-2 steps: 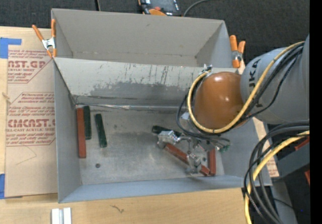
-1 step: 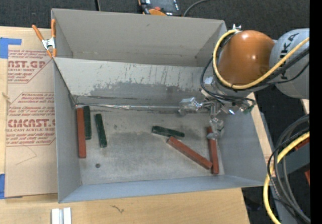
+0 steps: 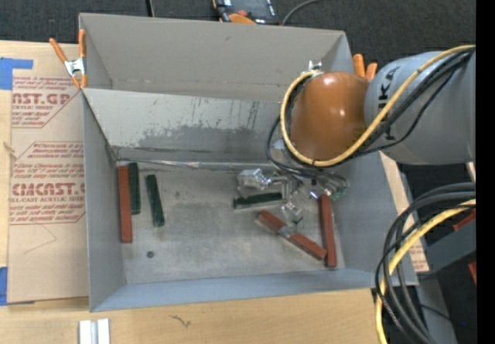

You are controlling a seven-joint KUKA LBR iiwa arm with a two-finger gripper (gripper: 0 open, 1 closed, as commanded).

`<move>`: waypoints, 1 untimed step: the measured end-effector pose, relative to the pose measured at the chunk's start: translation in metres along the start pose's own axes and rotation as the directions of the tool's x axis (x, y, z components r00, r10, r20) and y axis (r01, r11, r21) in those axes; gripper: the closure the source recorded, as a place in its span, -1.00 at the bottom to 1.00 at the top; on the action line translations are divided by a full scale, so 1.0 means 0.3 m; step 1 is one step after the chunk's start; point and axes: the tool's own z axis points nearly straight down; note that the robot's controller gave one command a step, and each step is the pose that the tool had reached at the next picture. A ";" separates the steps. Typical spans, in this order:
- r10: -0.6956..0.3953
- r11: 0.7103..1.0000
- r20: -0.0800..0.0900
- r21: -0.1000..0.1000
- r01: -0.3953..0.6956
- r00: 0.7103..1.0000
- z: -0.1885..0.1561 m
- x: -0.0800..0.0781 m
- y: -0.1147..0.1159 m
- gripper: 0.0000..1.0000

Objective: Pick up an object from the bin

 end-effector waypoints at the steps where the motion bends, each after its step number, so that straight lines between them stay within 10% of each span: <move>1: 0.034 0.999 0.000 0.005 -0.034 0.999 0.052 -0.069 0.010 -1.00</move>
Offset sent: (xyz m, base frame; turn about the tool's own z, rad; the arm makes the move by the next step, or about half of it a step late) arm 0.0133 0.0134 -0.0155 0.0349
